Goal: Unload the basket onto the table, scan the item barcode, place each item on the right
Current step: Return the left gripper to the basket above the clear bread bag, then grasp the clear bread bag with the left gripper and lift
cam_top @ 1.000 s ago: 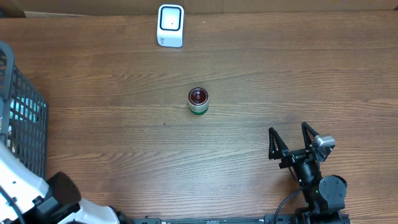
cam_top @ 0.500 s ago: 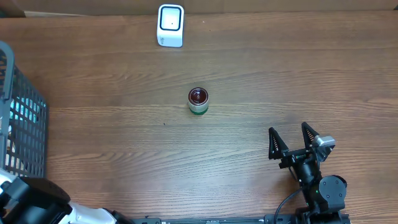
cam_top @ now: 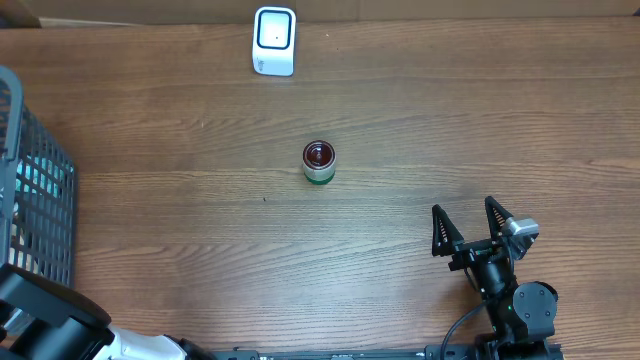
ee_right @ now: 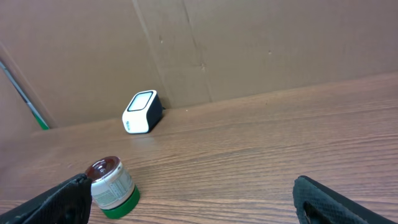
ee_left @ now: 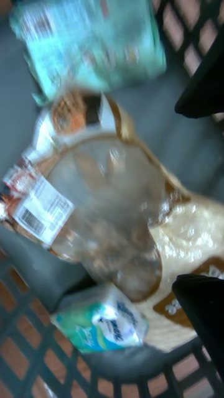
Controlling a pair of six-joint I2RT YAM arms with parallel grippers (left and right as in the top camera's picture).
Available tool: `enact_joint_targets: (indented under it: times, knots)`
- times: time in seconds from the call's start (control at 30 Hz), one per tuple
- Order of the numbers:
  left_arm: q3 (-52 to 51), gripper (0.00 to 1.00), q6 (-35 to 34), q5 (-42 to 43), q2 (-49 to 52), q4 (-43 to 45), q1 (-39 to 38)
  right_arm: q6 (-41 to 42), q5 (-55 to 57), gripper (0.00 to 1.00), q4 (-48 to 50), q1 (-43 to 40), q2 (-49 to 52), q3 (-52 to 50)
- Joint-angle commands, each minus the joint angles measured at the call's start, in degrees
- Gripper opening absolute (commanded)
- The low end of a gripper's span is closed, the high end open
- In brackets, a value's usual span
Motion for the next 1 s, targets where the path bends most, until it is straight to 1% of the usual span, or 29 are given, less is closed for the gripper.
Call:
enact_joint_targets:
  times: [0.0, 0.13, 0.23, 0.37, 0.43, 0.57, 0.67, 0.77, 0.97]
  knots:
    - [-4.4, 0.83, 4.3, -9.4, 0.0, 2.5, 0.1, -0.2, 0.7, 1.00, 0.2, 0.3, -0.7, -0.6]
    - [-8.5, 0.86, 4.3, -10.3, 0.0, 7.6, 0.1, -0.2, 0.7, 1.00, 0.2, 0.3, -0.7, -0.6]
    - [-10.2, 0.83, 4.7, -10.3, 0.0, 9.9, 0.1, -0.2, 0.7, 1.00, 0.2, 0.3, -0.7, -0.6]
    - [-12.6, 0.80, 10.1, -6.7, 0.0, 14.7, 0.0, -0.2, 0.7, 1.00, 0.2, 0.3, -0.7, -0.6]
    - [-13.1, 0.80, 11.6, -5.3, 0.0, 16.3, 0.0, -0.2, 0.7, 1.00, 0.2, 0.3, -0.7, -0.6]
    - [-13.1, 0.80, 12.3, -4.7, 0.0, 18.2, 0.0, -0.2, 0.7, 1.00, 0.2, 0.3, -0.7, -0.6]
    - [-13.1, 0.80, 13.6, -1.3, 0.0, 19.8, -0.1, -0.2, 0.7, 1.00, 0.2, 0.3, -0.7, -0.6]
    - [-13.1, 0.79, 14.8, 2.1, 0.0, 20.1, 0.0, -0.2, 0.7, 1.00, 0.2, 0.3, -0.7, -0.6]
    - [-13.9, 0.77, 15.0, 0.2, 0.9, 18.9, 0.2, -0.2, 0.7, 1.00, 0.2, 0.3, -0.7, -0.6]
